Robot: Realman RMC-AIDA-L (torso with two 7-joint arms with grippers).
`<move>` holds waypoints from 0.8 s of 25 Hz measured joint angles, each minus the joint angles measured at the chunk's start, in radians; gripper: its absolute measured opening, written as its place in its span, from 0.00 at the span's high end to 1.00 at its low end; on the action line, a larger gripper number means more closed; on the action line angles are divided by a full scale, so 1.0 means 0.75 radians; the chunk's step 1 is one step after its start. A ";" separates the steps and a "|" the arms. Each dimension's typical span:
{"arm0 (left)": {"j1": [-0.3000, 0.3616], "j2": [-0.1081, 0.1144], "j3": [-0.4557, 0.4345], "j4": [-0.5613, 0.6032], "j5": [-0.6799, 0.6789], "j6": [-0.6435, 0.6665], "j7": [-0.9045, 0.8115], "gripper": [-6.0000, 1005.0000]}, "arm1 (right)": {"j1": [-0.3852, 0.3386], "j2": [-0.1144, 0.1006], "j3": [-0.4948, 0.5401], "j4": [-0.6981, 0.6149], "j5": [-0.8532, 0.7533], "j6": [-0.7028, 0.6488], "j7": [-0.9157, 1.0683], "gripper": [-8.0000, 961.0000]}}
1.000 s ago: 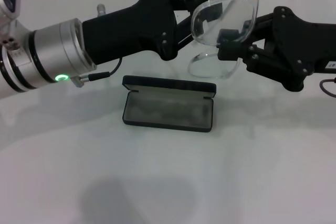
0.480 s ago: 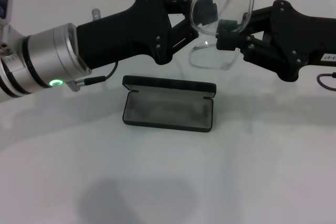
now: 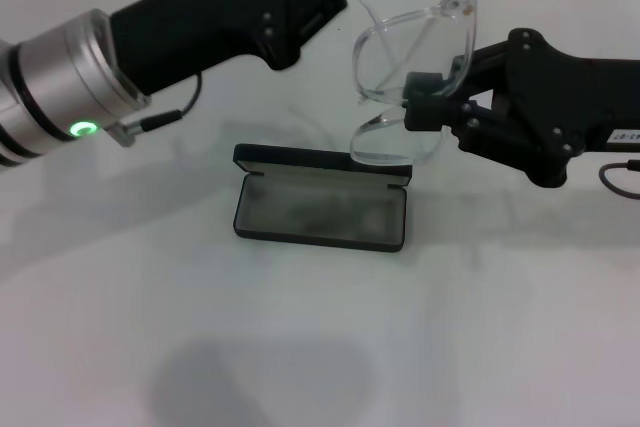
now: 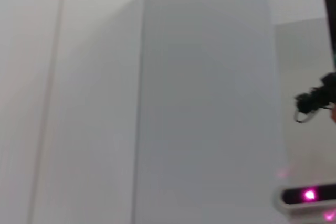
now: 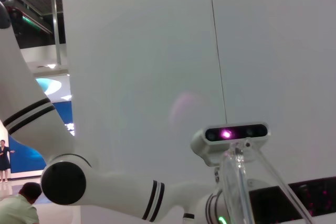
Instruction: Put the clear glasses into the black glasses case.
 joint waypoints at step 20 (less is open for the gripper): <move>0.020 0.001 0.175 0.006 -0.066 0.005 0.048 0.83 | 0.006 0.000 -0.002 0.002 0.002 0.032 0.000 0.90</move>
